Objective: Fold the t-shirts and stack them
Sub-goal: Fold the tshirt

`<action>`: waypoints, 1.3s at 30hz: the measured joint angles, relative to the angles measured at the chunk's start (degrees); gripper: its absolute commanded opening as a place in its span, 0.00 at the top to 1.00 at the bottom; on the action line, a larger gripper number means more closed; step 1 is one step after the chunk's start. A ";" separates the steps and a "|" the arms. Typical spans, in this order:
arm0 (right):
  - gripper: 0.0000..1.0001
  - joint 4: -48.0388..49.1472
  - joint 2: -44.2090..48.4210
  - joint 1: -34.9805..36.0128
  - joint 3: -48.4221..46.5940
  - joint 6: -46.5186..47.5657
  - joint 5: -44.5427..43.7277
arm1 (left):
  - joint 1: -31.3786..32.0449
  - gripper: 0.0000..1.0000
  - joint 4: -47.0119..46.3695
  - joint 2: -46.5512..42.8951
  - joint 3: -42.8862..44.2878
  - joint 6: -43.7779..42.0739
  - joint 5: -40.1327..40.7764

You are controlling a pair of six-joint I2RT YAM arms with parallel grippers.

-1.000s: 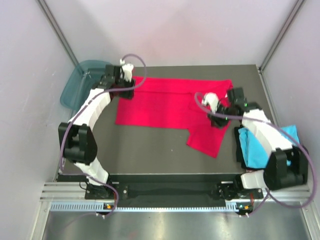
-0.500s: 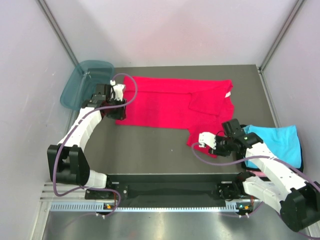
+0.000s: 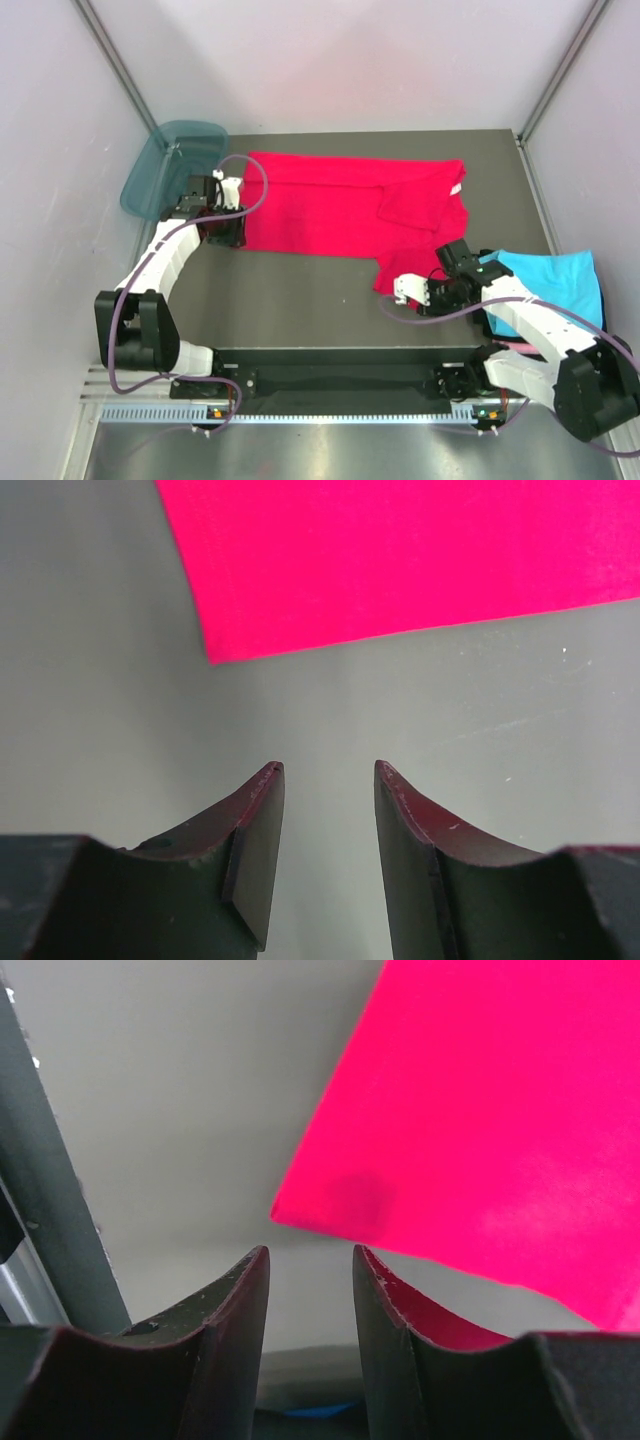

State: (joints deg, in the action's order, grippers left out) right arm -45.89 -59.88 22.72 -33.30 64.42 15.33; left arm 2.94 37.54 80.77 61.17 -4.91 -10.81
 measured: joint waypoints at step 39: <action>1.00 -3.98 4.74 2.29 -4.00 -3.78 0.15 | -11.98 0.51 3.17 7.41 -1.38 11.50 -7.58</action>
State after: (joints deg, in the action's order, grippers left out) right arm -49.87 -55.13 25.02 -37.30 60.64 15.49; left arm -9.04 40.71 88.18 59.79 6.59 -18.39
